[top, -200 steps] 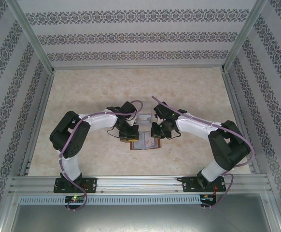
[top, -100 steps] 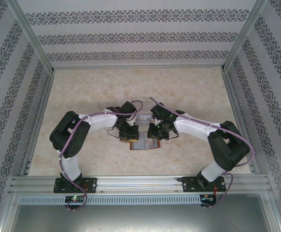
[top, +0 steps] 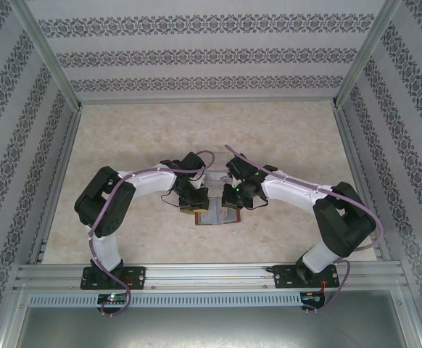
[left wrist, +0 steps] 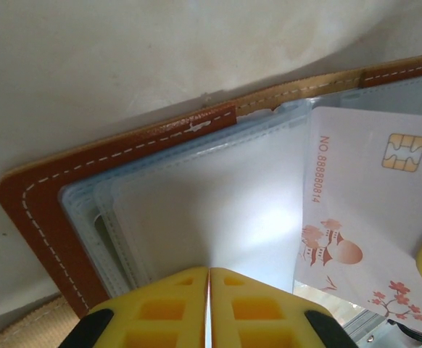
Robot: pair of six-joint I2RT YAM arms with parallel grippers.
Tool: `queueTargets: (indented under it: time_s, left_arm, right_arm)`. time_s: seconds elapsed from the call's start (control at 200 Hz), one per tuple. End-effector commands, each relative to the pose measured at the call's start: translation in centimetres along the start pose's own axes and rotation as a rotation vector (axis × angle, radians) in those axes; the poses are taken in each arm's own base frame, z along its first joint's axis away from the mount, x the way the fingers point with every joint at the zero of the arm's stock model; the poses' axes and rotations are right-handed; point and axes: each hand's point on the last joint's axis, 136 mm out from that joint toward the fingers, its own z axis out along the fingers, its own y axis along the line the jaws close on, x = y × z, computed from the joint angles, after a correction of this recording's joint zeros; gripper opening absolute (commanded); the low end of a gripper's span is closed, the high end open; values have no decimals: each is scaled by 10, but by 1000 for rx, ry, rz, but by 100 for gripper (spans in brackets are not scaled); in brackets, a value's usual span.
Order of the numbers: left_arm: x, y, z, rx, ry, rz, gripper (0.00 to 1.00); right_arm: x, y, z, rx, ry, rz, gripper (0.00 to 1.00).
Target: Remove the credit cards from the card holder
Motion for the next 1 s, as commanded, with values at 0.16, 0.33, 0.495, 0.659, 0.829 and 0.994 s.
queueTargets:
  time_s: [0.16, 0.33, 0.495, 0.659, 0.829, 0.994]
  left_arm:
    - [8, -3, -15, -31, -3, 34, 10]
    - [4, -10, -23, -22, -25, 51, 11]
    - [-3, -9, -34, -9, -82, 46, 14]
    - [-8, -2, -45, 9, -131, 29, 15]
    - [-11, 8, -50, 13, -162, 8, 15]
    - [-12, 23, -54, 17, -188, -25, 16]
  right_arm:
    - [-3, 6, -13, 9, -24, -12, 8]
    - [-6, 8, -23, 12, -45, -27, 8]
    - [-9, 8, -33, 26, -57, -64, 7]
    - [-8, 13, -46, 28, -45, -217, 6]
    - [-9, 19, -55, 40, -35, -429, 3]
    - [-12, 26, -61, 64, -11, -691, 2]
